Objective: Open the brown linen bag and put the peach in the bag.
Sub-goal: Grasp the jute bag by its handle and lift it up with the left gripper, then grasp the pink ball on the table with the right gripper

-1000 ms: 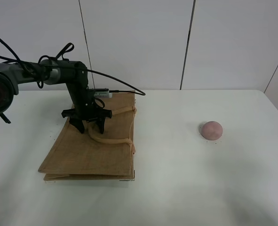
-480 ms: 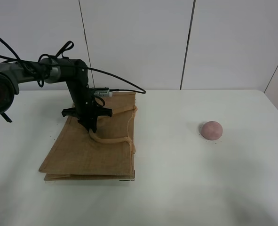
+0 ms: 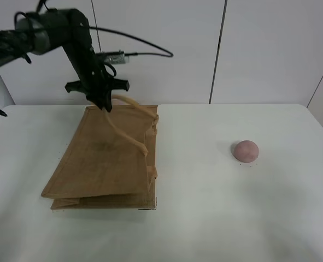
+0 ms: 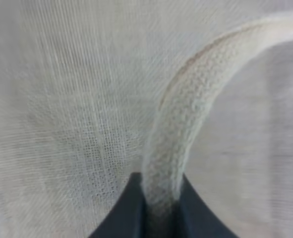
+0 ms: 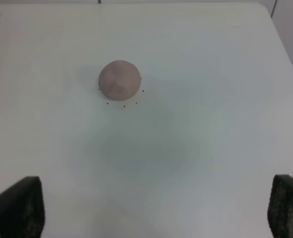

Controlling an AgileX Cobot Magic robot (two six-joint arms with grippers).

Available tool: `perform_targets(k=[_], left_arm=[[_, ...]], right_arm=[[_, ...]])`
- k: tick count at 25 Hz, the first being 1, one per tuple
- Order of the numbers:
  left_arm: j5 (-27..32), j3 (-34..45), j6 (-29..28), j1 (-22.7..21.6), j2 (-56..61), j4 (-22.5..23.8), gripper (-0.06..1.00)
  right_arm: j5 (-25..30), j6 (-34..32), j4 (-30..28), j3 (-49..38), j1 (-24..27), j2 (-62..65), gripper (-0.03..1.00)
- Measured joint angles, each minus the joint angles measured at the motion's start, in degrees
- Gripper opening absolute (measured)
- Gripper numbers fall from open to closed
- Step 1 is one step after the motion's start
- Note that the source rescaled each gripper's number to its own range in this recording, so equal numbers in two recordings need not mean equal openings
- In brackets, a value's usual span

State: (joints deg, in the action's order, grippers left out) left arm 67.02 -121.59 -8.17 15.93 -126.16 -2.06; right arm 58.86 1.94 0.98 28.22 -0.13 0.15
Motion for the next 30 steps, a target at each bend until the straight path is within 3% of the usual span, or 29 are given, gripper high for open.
perform_targets(k=[13,23,30], left_arm=[[0.2,-0.1,0.6,0.0,20.0,-0.7,0.00],[0.2,0.9,0.9,0.0,20.9,-0.8,0.00],[0.2,1.0,1.1,0.0,20.9,-3.1,0.00]], right_arm=[[0.0,0.0,0.0,0.0,0.0,0.0,1.00],[-0.1,0.0,-0.3,0.0,0.0,-0.8,1.00],[-4.6,0.0,0.7,3.8,0.0,-20.2,1.00]])
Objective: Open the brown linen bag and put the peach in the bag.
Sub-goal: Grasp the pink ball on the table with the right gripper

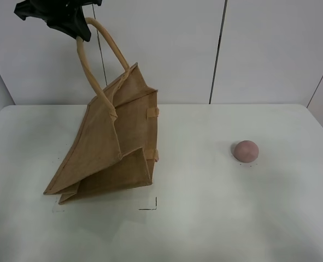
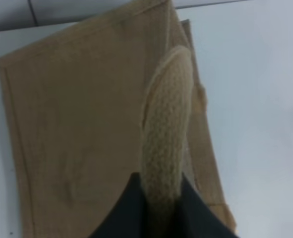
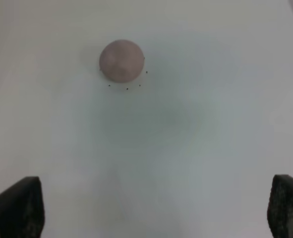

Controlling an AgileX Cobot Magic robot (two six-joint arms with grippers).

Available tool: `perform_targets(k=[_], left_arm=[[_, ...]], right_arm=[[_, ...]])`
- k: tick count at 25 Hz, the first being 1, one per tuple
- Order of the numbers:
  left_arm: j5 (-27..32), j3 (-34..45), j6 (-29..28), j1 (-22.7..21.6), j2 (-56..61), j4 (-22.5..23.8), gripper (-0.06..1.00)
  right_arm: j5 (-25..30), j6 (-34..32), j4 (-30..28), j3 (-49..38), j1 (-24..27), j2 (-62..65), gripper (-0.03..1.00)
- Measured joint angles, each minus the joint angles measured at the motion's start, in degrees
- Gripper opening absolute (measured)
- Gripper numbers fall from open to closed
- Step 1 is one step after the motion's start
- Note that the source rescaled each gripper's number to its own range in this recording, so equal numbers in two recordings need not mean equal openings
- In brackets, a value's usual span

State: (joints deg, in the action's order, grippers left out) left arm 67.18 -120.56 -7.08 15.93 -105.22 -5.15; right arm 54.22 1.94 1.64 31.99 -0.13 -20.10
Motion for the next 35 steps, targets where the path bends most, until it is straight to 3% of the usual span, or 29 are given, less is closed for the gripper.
perform_targets(k=[6,18,27,35], left_arm=[[0.0,0.0,0.7,0.0,0.0,-0.4,0.00],[0.0,0.0,0.7,0.0,0.0,-0.5,0.00],[0.0,0.0,1.1,0.0,0.0,-0.6,0.00],[0.0,0.0,1.1,0.0,0.0,-0.6,0.00]], right_arm=[[-4.0,0.0,0.2,8.0,0.0,-27.2,1.00],[-4.6,2.1,1.3,35.3,0.0,-75.5,1.00],[-4.0,2.9,1.5,50.0,-5.5,-92.5,1.00],[-7.3,1.9,1.3,51.8,-5.4,-99.8,1.00]])
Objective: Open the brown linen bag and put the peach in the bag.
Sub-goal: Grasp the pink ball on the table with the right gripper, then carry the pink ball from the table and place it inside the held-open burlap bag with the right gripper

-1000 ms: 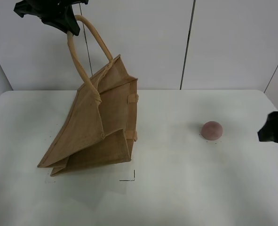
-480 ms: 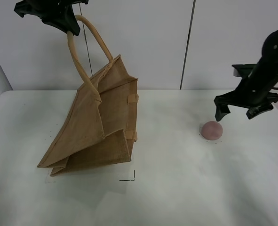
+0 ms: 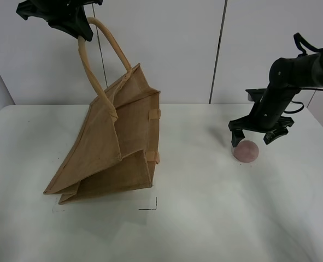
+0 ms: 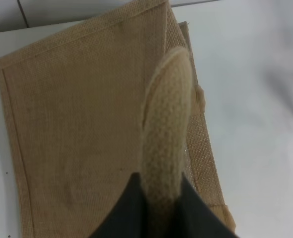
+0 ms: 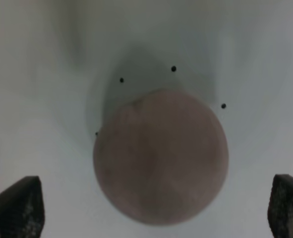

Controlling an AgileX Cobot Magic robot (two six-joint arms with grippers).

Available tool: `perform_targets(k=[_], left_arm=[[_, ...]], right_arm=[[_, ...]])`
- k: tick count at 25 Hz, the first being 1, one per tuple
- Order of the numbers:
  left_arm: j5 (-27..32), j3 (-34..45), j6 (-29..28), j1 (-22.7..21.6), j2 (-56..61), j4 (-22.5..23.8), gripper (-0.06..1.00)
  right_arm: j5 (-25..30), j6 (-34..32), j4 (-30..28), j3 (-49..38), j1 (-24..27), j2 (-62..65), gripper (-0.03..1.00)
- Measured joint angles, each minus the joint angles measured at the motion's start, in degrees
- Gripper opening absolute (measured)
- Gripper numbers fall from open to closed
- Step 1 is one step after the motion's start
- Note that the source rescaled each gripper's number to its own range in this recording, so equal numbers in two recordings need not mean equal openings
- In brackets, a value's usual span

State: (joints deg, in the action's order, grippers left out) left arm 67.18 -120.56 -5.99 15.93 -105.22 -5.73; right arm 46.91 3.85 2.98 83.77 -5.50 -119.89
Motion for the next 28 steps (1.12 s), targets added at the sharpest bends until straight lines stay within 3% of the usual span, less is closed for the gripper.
perform_targets(k=[6,8,10,11,14,16,21,28], left_arm=[[0.0,0.0,0.0,0.0,0.0,0.0,0.00],[0.0,0.0,0.0,0.0,0.0,0.0,0.00],[0.0,0.0,0.0,0.0,0.0,0.0,0.00],[0.0,0.0,0.0,0.0,0.0,0.0,0.00],[0.0,0.0,0.0,0.0,0.0,0.0,0.00],[0.0,0.0,0.0,0.0,0.0,0.0,0.00],[0.0,0.0,0.0,0.0,0.0,-0.6,0.00],[0.0,0.0,1.2,0.0,1.5,-2.7,0.00]], right_arm=[[-2.8,0.0,0.0,0.0,0.0,-4.2,1.00],[-3.2,0.0,0.0,0.0,0.0,-4.5,0.95],[-3.2,0.0,0.0,0.0,0.0,-4.5,0.79],[-3.2,0.0,-0.1,0.1,0.0,-4.5,0.66],[-3.3,0.0,-0.1,0.2,0.0,-4.4,0.16],[-3.1,-0.1,-0.1,0.7,0.0,-4.3,0.01],[2.9,1.4,1.5,5.7,0.0,-4.2,0.00],[7.8,9.0,12.5,16.3,-1.1,2.3,0.00]])
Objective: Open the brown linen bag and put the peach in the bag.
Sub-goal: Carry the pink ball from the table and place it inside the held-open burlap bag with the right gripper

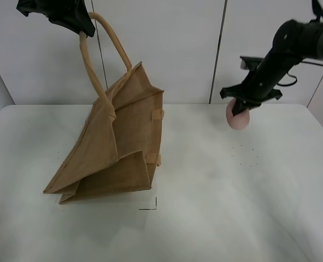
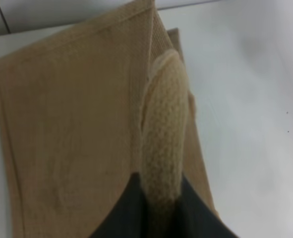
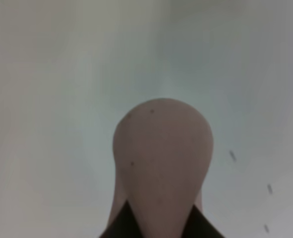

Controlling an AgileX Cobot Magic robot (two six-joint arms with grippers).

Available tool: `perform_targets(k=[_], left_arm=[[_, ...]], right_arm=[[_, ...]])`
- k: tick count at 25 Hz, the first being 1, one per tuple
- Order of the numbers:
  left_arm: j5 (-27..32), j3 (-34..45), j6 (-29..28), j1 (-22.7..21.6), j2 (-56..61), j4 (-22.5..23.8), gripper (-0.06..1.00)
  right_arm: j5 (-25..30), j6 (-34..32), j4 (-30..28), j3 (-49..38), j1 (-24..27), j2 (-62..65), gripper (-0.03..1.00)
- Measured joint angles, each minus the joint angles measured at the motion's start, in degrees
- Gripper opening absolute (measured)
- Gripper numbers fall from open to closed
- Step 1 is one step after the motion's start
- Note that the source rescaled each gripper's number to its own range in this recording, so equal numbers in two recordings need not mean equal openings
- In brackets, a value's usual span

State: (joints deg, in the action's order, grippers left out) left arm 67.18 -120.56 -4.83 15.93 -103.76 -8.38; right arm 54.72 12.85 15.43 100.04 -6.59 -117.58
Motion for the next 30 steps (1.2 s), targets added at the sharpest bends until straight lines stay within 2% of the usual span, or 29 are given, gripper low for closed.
perform_targets(k=[8,14,20,26,30], left_arm=[[0.0,0.0,0.1,0.0,0.7,-0.1,0.00],[0.0,0.0,0.2,0.0,0.7,-0.1,0.00],[0.0,0.0,0.2,0.0,0.7,-0.1,0.00],[0.0,0.0,0.2,0.0,0.7,-0.1,0.00],[0.0,0.0,0.2,0.0,0.7,-0.1,0.00]], right_arm=[[-0.8,2.9,9.2,4.7,-9.4,2.7,0.00],[-9.3,4.0,11.8,4.8,-19.4,0.9,0.00],[-17.0,5.0,16.8,4.9,-24.4,-6.9,0.00],[-24.0,15.0,28.4,4.9,-26.7,-14.0,0.00],[-27.7,21.3,31.5,4.9,-27.8,-16.3,0.00]])
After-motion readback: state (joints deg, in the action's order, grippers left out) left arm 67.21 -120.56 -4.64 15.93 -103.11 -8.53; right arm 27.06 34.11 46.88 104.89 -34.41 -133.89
